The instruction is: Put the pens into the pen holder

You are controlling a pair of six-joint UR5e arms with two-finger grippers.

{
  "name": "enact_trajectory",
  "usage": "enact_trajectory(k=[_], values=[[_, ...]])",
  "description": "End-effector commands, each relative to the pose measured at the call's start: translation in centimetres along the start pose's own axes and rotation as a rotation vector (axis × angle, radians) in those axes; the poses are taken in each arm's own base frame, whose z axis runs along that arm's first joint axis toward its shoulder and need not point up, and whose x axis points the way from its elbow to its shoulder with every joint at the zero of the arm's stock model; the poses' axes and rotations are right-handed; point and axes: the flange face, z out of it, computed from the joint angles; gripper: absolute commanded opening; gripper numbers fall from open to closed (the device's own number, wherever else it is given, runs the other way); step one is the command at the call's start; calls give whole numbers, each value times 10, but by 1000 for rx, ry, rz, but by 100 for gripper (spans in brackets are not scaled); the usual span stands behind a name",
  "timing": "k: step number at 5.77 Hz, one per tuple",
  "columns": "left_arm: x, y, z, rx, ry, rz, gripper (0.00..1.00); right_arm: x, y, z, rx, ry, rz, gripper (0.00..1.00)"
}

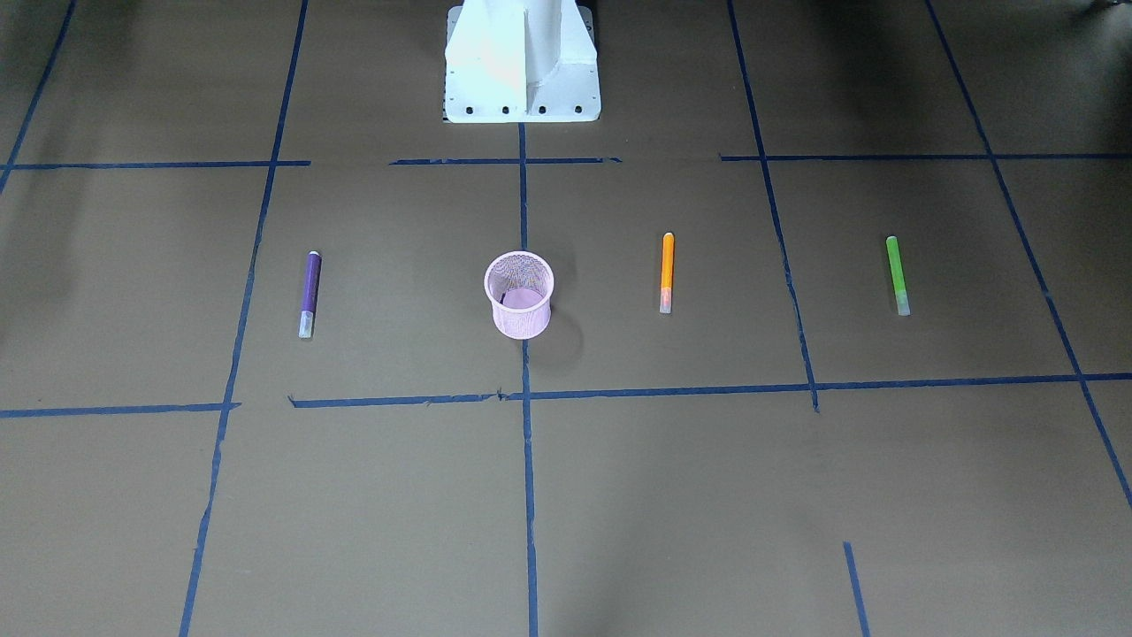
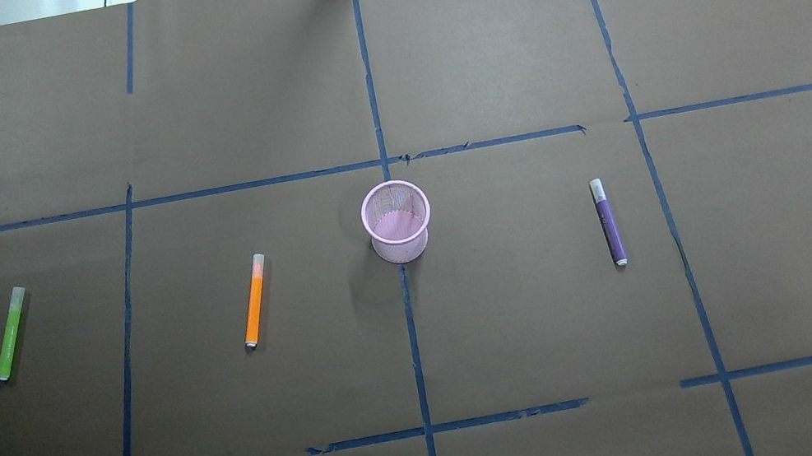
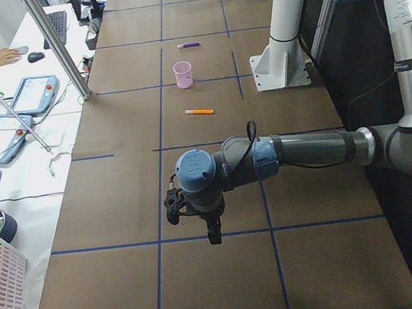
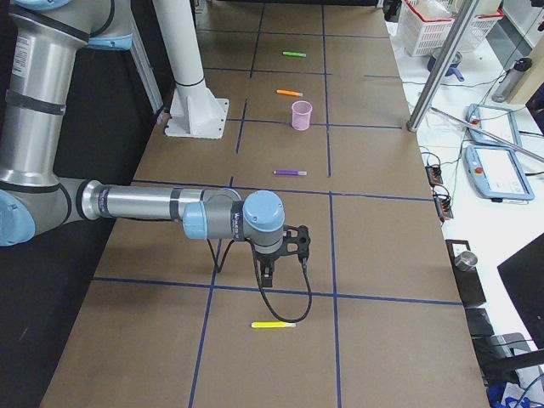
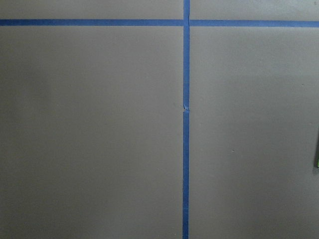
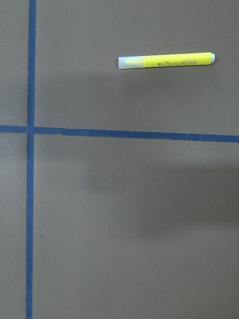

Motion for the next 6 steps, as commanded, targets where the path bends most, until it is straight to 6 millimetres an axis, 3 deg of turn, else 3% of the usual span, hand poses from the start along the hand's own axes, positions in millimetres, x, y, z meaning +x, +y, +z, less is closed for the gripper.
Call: enact_trajectory(k=[1, 5, 6], values=[[5, 0, -5, 11, -7, 23, 100, 0, 0, 1, -2, 0, -1, 100], [2, 3, 0, 7, 4, 10, 100, 6, 4, 6, -7, -3, -7, 100], [0, 15, 4, 0, 18, 9, 100, 6, 4, 6, -7, -3, -9, 100]])
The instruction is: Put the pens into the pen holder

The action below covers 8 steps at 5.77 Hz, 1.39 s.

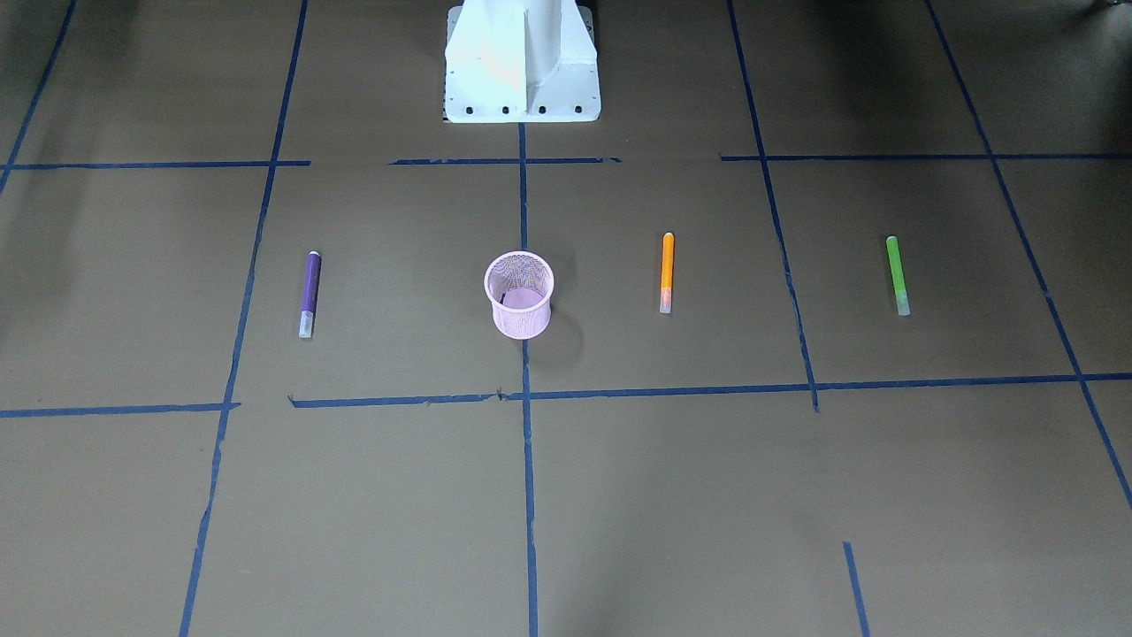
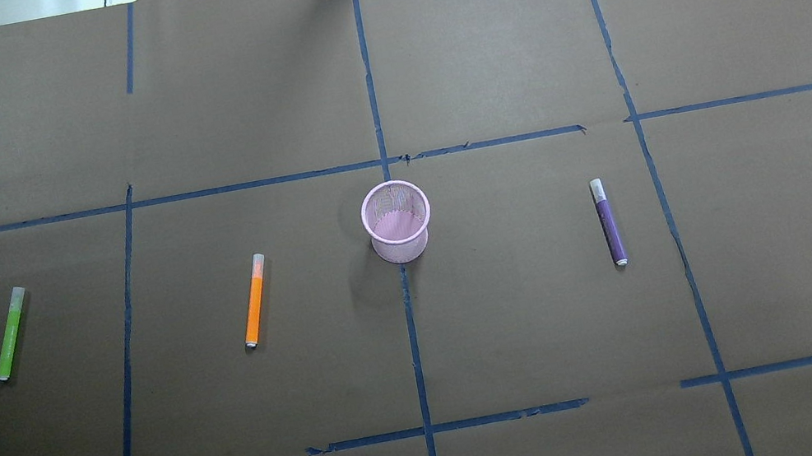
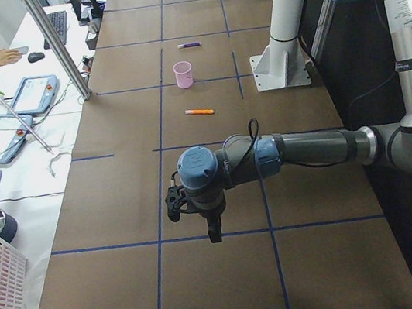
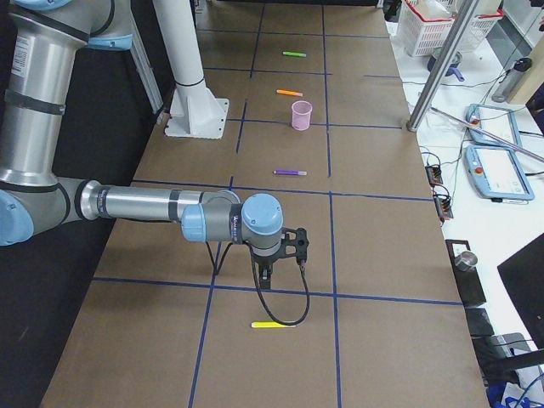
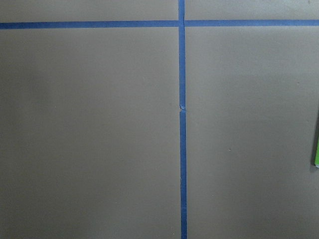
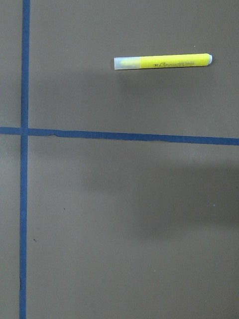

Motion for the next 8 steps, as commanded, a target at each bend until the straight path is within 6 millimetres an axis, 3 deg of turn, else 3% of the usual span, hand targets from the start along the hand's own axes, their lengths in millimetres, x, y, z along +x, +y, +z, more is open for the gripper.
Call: enact_trajectory(k=[1, 2, 4, 5, 6, 7, 8], values=[[2, 5, 2, 15, 16, 25, 100, 4, 2, 4, -8, 2, 5, 100], [16, -4, 11, 42, 9, 107, 100, 5, 3, 5, -9, -4, 8, 100], [112, -51, 68, -83, 30, 331, 100, 7, 3, 7, -13, -7, 11, 100], [153, -64, 90, -129, 34, 414, 100, 7, 3, 8, -16, -7, 11, 100], [162, -74, 113, -168, 39, 422, 100, 7, 3, 8, -17, -7, 12, 100], [176, -97, 132, -195, 29, 318, 100, 7, 3, 8, -17, -7, 13, 100], [203, -100, 149, -225, 21, 290, 100, 7, 3, 8, -16, -7, 14, 100]])
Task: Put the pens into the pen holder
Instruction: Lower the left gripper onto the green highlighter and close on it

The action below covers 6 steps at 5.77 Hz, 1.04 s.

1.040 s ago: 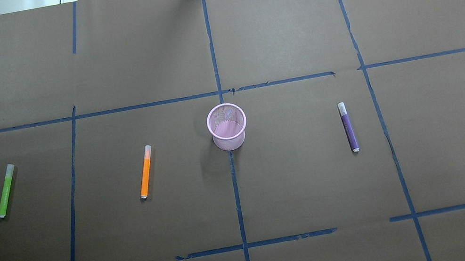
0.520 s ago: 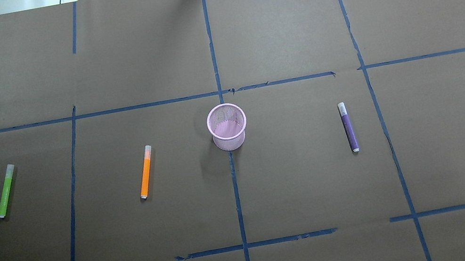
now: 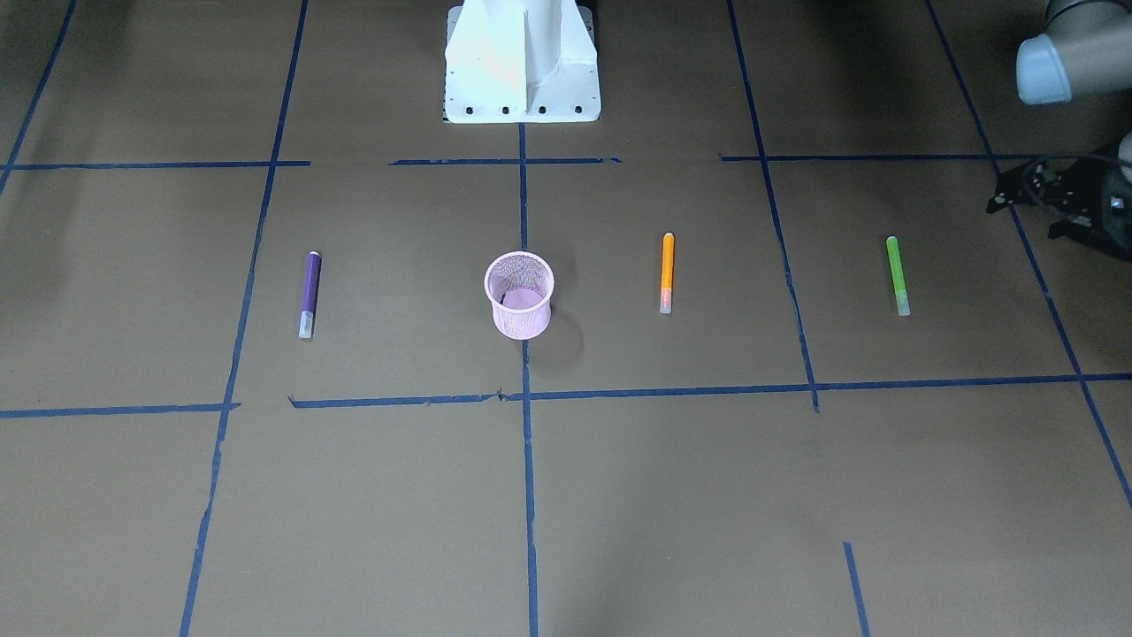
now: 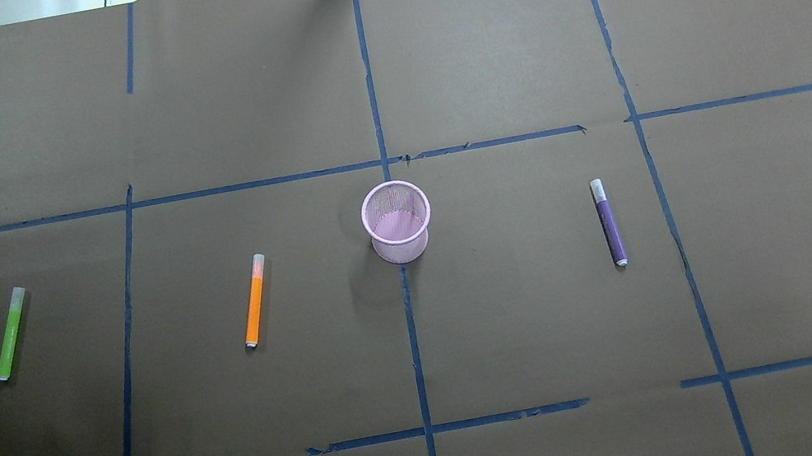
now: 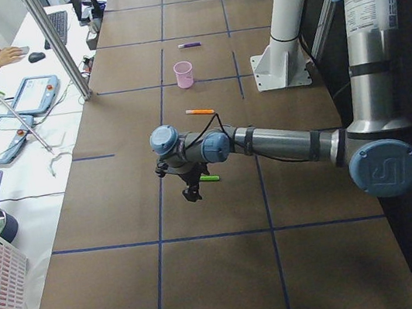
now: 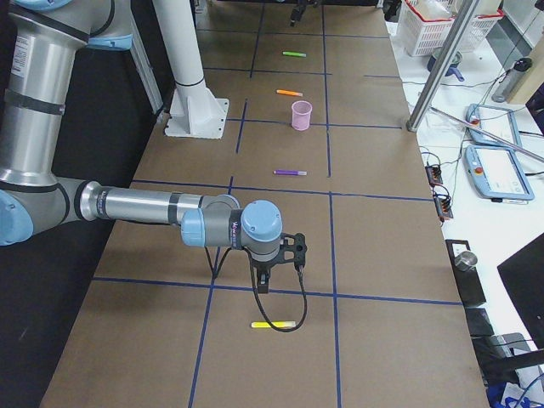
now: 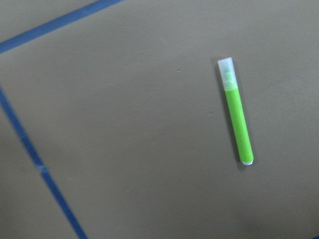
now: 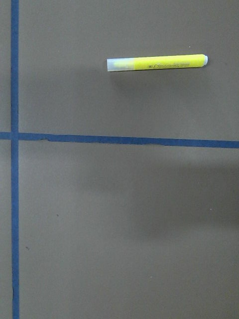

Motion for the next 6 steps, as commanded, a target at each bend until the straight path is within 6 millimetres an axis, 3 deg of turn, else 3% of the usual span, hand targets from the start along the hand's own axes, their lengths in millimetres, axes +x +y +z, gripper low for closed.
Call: enact_trajectory(k=[1, 2, 3, 5, 6], values=[[25, -27, 26, -47, 9, -71, 100, 0, 0, 0, 1, 0, 1, 100], [57, -49, 52, -90, -7, -113, 100, -1, -1, -1, 2, 0, -1, 100], [67, -58, 61, -87, -75, -135, 100, -1, -1, -1, 2, 0, -1, 100], [68, -65, 73, -79, -84, -168, 100, -1, -1, -1, 2, 0, -1, 100], [62, -85, 85, -66, -77, -154, 100, -1, -1, -1, 2, 0, -1, 100]])
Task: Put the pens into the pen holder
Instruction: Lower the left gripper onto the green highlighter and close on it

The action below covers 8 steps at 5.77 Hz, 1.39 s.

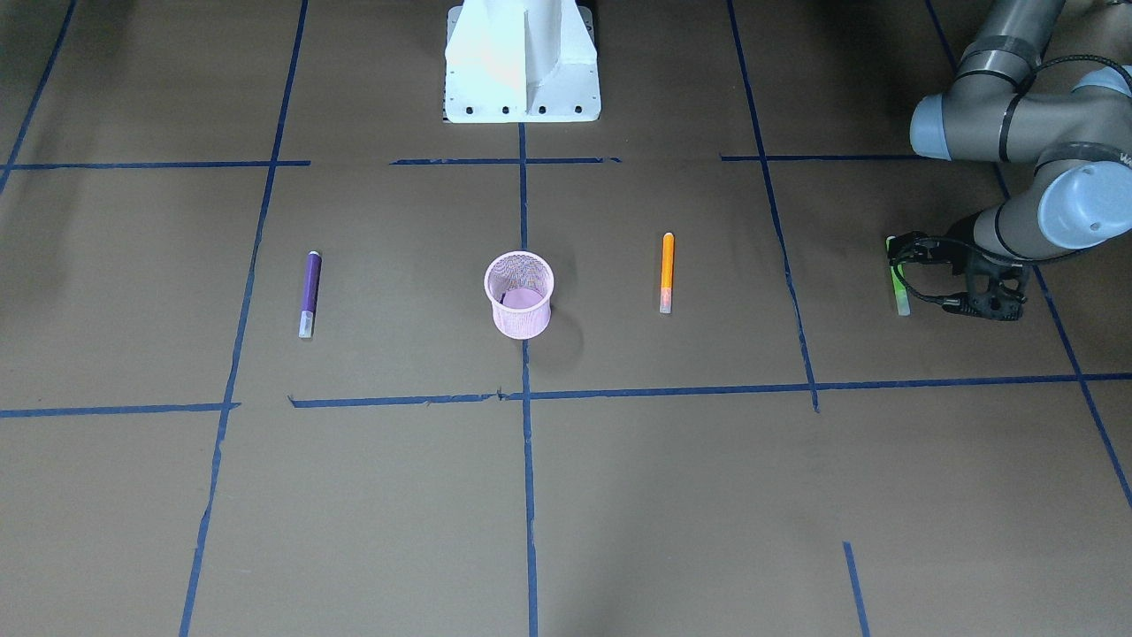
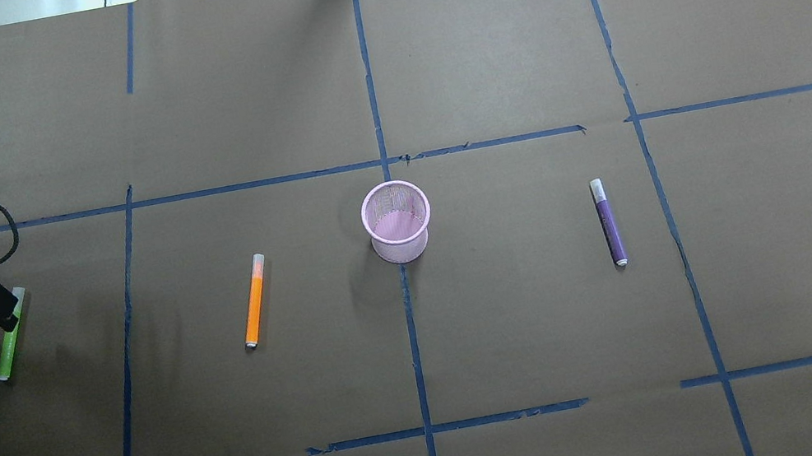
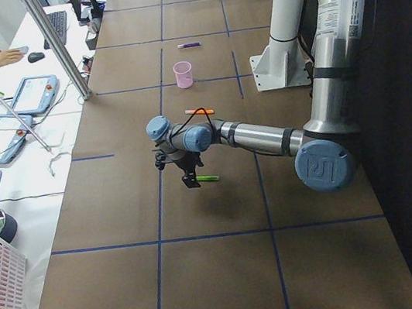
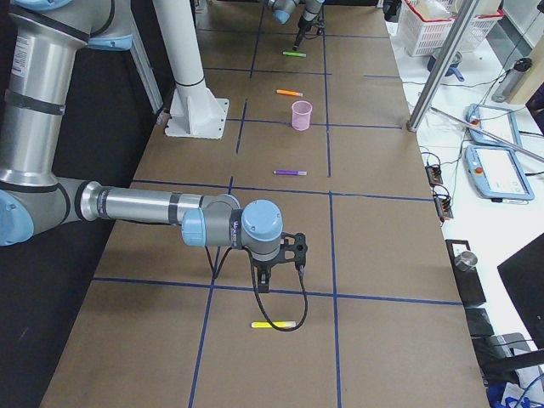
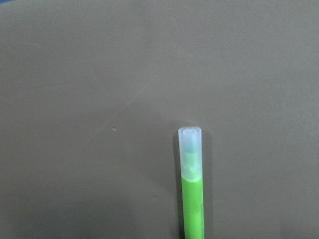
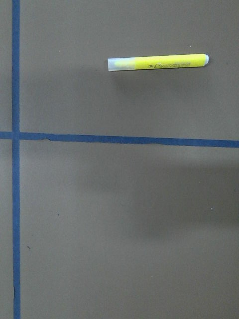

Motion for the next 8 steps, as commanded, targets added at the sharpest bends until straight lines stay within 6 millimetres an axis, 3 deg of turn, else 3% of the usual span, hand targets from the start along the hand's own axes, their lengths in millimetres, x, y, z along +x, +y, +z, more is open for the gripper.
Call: enact_trajectory(k=[1, 4, 6, 8], values=[[0, -20, 13, 7, 2, 8, 100, 0, 0, 0, 0, 0, 0, 100], [1, -20, 12, 8, 3, 5, 63, -1, 0, 0, 1, -2, 2, 100], [4, -22, 11, 10, 7, 12, 55, -1, 0, -1, 2, -2, 1, 100], [7, -22, 11, 10, 8, 17, 54, -1, 0, 0, 1, -2, 2, 100]])
